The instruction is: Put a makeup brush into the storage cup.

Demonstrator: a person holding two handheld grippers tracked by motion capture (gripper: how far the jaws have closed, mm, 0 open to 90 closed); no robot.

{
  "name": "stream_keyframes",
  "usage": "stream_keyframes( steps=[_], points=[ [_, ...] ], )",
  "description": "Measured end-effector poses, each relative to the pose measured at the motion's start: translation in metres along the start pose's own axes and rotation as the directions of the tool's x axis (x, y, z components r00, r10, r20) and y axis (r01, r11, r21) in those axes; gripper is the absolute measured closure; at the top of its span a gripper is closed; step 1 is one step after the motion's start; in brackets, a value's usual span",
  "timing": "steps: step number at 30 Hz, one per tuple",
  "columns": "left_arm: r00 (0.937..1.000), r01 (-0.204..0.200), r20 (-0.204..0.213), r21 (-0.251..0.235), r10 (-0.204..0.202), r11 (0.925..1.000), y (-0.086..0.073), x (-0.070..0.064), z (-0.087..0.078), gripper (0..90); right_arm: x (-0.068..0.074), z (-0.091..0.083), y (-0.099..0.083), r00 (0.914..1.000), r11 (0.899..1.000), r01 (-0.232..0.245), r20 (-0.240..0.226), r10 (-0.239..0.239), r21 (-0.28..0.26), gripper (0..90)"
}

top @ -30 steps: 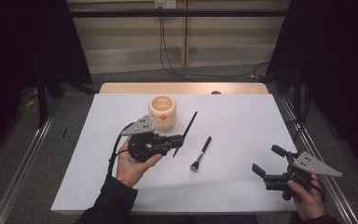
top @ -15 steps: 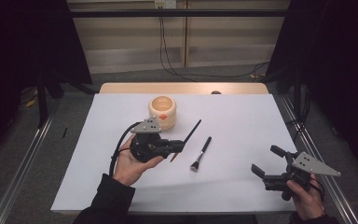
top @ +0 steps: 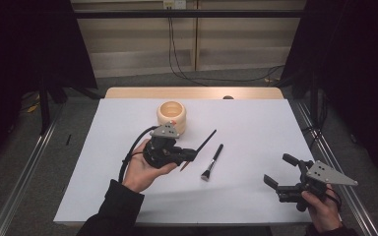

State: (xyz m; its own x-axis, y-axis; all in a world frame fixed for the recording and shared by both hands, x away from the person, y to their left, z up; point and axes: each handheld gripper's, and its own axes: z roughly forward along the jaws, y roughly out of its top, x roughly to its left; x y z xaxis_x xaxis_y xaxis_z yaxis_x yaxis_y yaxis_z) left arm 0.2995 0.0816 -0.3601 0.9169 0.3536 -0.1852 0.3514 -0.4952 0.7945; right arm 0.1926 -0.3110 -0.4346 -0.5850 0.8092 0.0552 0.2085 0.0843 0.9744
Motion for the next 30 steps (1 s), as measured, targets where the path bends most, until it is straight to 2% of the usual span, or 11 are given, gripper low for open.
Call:
stream_keyframes(
  steps=[3,8,9,10,13,14,19,20,22,26,30],
  points=[
    [0.9999,-0.01,0.003,0.083,0.01,0.9965,-0.001,-0.002,0.006,83.5,-0.001,0.0,0.0,1.0,1.0,0.001,0.0,-0.001,-0.006,1.3],
    [0.9999,0.009,0.004,0.085,-0.009,0.9963,-0.002,-0.001,0.008,83.5,0.0,0.001,0.0,0.9991,1.0,0.003,-0.041,-0.003,0.009,3.0],
    [1.0,0.002,-0.004,0.109,-0.001,0.9941,-0.001,-0.001,0.006,83.5,0.0,0.001,0.0,0.9991,1.0,0.003,-0.041,-0.003,0.009,3.0],
    [1.0,0.007,0.003,0.094,-0.007,0.9955,-0.002,-0.001,0.007,83.5,0.0,0.002,0.0,0.999,1.0,0.005,-0.044,-0.005,0.007,3.0],
    [0.9999,-0.012,-0.005,0.138,0.012,0.9904,0.0,0.0,0.006,83.5,0.0,0.002,0.0,0.9986,1.0,0.009,-0.052,-0.009,0.007,3.0],
    [0.9998,-0.02,0.003,0.13,0.02,0.9912,0.0,0.001,0.007,83.5,0.001,0.003,0.0,0.9982,1.0,0.009,-0.059,-0.009,0.008,4.9],
    [0.9987,-0.05,0.02,0.211,0.047,0.9763,0.003,0.002,0.012,83.5,0.002,0.003,0.001,0.9969,1.0,0.015,-0.078,-0.014,0.018,5.7],
    [0.9984,-0.056,0.021,0.241,0.052,0.9688,0.004,0.002,0.012,83.6,0.002,0.003,0.001,0.9966,1.0,0.009,-0.082,-0.007,0.02,6.0],
    [0.9985,-0.053,0.028,0.277,0.047,0.9596,0.004,0.003,0.015,83.5,0.001,0.003,0.001,0.9953,0.999,0.008,-0.096,-0.005,0.036,6.2],
    [0.9988,-0.044,0.034,0.315,0.036,0.9479,0.001,0.007,0.022,83.5,0.002,0.005,0.001,0.9951,0.998,0.005,-0.099,0.002,0.062,8.8],
    [0.999,-0.034,0.037,0.312,0.023,0.9494,0.0,0.006,0.022,83.5,0.0,0.009,0.002,0.992,0.995,-0.009,-0.125,0.021,0.096,11.6]
  ],
)
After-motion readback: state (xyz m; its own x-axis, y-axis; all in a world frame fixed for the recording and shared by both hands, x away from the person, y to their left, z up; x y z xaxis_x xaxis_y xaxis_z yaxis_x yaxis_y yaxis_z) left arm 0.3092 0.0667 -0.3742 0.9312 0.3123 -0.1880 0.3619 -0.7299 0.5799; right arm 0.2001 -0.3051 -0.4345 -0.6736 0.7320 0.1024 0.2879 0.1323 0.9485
